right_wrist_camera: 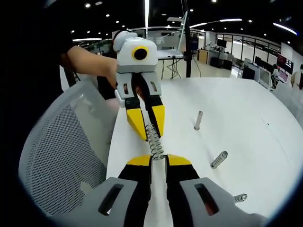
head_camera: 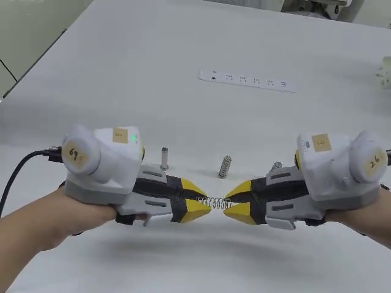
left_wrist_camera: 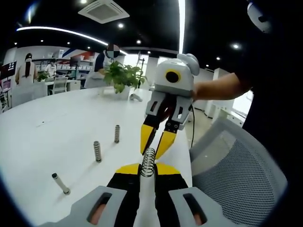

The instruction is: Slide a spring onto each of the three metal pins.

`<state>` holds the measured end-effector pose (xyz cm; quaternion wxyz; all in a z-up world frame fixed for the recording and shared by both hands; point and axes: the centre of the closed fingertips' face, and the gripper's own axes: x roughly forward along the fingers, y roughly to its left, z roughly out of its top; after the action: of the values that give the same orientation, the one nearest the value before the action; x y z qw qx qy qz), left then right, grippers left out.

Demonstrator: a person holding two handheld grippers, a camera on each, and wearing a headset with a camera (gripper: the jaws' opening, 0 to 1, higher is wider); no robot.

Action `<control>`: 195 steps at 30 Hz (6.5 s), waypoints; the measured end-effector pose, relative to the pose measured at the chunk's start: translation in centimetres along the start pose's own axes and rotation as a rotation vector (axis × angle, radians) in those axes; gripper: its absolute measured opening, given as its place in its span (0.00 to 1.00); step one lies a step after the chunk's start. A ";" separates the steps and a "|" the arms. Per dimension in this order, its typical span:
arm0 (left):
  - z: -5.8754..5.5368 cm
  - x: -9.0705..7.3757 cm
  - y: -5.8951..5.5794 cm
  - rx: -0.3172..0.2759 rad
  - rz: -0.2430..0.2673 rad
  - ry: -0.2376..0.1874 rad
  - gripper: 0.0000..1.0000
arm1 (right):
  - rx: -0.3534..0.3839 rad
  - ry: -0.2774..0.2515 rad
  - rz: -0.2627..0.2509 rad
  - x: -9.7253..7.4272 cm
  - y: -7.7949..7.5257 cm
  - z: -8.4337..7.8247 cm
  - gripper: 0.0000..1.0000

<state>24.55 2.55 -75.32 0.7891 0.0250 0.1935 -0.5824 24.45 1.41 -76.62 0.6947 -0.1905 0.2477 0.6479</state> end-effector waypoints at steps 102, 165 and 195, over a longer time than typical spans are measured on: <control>-1.1 -0.4 0.6 -0.055 0.049 0.031 0.29 | -0.173 -0.138 -0.061 0.4 0.7 6.1 0.08; -4.7 -10.3 6.8 -0.231 0.475 -0.070 0.98 | -0.253 -0.123 -0.214 2.9 -5.6 8.0 0.08; -5.2 -11.3 6.6 -0.250 0.503 -0.081 0.98 | -0.197 -0.147 -0.219 6.9 -9.2 10.9 0.08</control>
<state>26.40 16.34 -77.55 0.9130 -0.0486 0.2196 -0.3403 34.95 12.54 -72.41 0.7554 -0.2356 0.1090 0.6016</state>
